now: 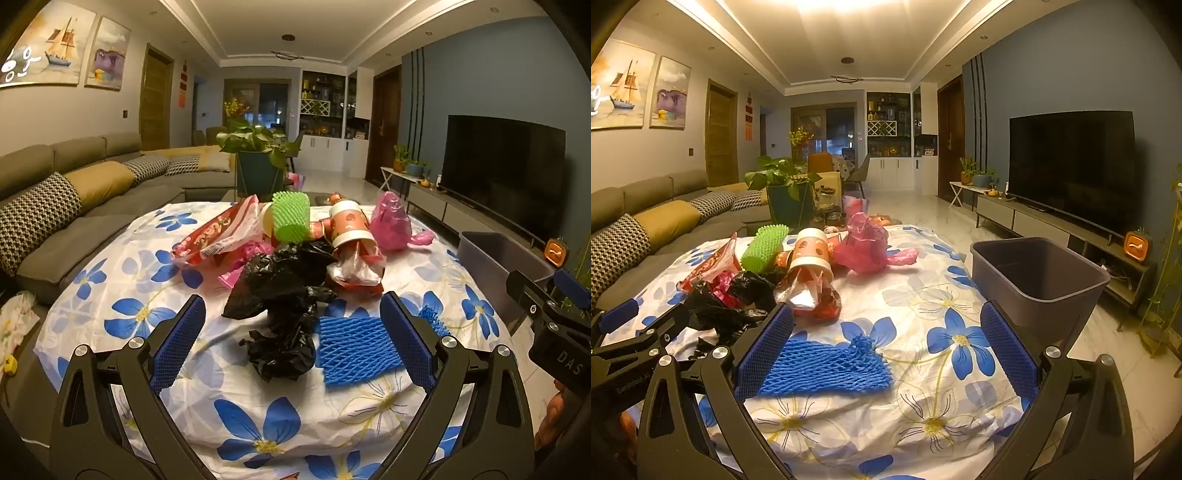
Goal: Collect trash
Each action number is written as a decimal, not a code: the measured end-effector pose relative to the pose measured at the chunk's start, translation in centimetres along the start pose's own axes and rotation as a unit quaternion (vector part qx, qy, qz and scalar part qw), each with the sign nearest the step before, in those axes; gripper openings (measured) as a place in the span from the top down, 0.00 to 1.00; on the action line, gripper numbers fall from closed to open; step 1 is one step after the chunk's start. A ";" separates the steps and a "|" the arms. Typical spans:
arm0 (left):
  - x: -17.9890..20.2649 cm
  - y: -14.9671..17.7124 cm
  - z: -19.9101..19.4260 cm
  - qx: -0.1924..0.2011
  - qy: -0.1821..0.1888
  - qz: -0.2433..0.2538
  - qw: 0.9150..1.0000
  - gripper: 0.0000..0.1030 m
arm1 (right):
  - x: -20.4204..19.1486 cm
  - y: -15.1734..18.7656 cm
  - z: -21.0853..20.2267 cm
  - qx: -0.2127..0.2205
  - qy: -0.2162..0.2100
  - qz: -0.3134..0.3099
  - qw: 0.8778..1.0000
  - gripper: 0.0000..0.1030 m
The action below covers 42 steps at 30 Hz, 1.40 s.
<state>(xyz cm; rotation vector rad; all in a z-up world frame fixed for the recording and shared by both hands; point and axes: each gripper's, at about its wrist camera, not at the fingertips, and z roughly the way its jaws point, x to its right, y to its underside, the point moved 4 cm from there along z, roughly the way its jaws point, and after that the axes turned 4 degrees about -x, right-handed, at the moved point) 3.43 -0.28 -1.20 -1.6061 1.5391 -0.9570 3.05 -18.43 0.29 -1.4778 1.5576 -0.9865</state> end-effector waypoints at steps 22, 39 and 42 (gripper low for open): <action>-0.4 0.1 0.3 0.000 0.004 -0.003 1.000 0.09 | -0.2 0.1 0.0 0.001 0.000 -0.001 1.000 0.05; -0.4 0.0 0.3 0.001 0.004 -0.004 1.000 0.09 | -0.1 0.0 0.0 0.003 0.000 -0.001 1.000 0.05; -0.4 0.0 0.3 0.001 0.003 -0.004 1.000 0.09 | -0.1 0.1 -0.1 0.004 0.000 -0.001 1.000 0.05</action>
